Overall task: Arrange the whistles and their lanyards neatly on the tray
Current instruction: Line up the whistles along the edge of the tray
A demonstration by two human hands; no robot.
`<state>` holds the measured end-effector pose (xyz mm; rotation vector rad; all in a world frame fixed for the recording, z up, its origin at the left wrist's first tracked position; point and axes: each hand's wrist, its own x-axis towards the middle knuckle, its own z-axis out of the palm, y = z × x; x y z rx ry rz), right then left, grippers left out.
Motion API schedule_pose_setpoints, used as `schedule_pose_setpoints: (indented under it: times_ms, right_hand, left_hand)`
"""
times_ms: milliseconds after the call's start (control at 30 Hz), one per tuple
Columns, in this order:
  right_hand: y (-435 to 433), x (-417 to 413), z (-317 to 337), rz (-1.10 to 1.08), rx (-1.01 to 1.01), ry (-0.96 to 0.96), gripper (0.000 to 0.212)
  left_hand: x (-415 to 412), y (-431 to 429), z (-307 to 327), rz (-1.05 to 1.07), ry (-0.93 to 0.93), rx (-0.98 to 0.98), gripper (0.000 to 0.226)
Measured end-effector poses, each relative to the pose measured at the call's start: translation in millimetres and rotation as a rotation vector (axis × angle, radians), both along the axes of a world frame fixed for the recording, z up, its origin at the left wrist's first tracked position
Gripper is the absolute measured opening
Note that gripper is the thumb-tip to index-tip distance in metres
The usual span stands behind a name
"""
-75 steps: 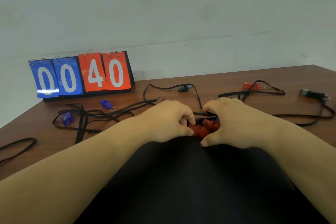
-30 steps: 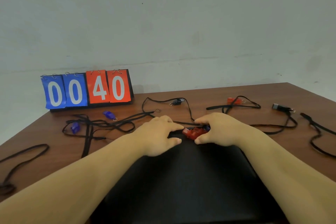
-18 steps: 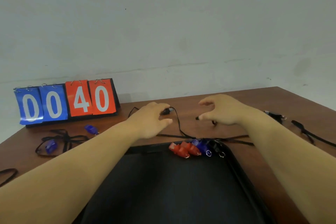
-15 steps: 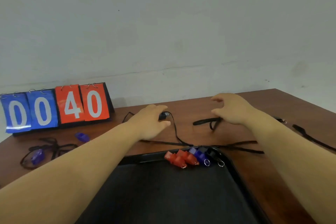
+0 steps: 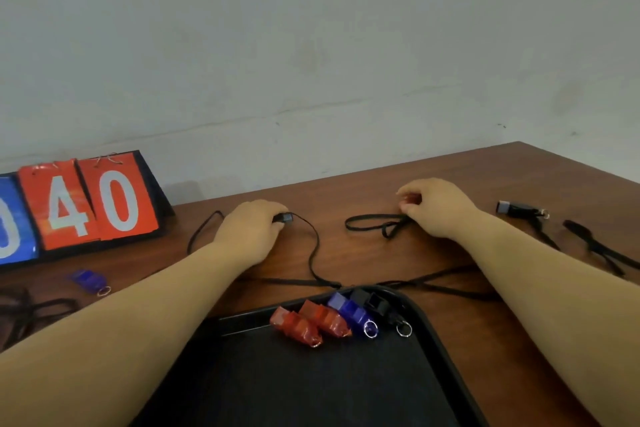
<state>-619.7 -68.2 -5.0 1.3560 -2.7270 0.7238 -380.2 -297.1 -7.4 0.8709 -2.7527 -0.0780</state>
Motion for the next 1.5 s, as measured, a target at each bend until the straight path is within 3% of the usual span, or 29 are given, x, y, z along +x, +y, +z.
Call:
schedule_pose_setpoints:
  times_ms: [233, 600, 800, 900, 967, 1100, 1367, 1433, 1500]
  right_hand:
    - [4.0, 15.7, 2.1, 0.074, -0.184, -0.158, 0.042]
    - [3.6, 35.3, 16.7, 0.169, -0.312, -0.254, 0.026]
    - [6.3, 53.5, 44.5, 0.1, -0.564, -0.434, 0.025]
    - [11.4, 80.9, 70.1, 0.24, -0.77, -0.746, 0.032]
    - [12.3, 102.5, 83.7, 0.351, -0.751, -0.804, 0.031]
    - [9.7, 142.7, 94.6, 0.358, -0.542, -0.505, 0.017]
    - [5.2, 150.1, 68.1, -0.067, -0.519, -0.396, 0.022]
    - [2.3, 137.8, 60.3, -0.22, -0.568, -0.445, 0.021]
    - [1.6, 126.2, 55.6, -0.291, -0.414, -0.349, 0.012]
  left_hand:
    - [7.8, 15.5, 24.6, -0.028, 0.041, 0.054, 0.04]
    - [35.0, 38.4, 90.2, -0.11, 0.019, 0.254, 0.031]
    - [62.0, 60.2, 118.6, -0.162, 0.329, 0.784, 0.031]
    - [82.0, 77.4, 127.4, -0.179, 0.481, 0.987, 0.034]
    - [98.5, 87.8, 131.6, -0.182, 0.544, 1.044, 0.034]
    - [130.5, 101.7, 126.3, -0.185, 0.564, 1.035, 0.029]
    - [161.6, 98.0, 82.4, -0.058, 0.52, 0.889, 0.026]
    - [164.6, 96.3, 76.0, -0.03, 0.511, 0.875, 0.026]
    - [166.9, 95.1, 71.8, -0.012, 0.478, 0.841, 0.025]
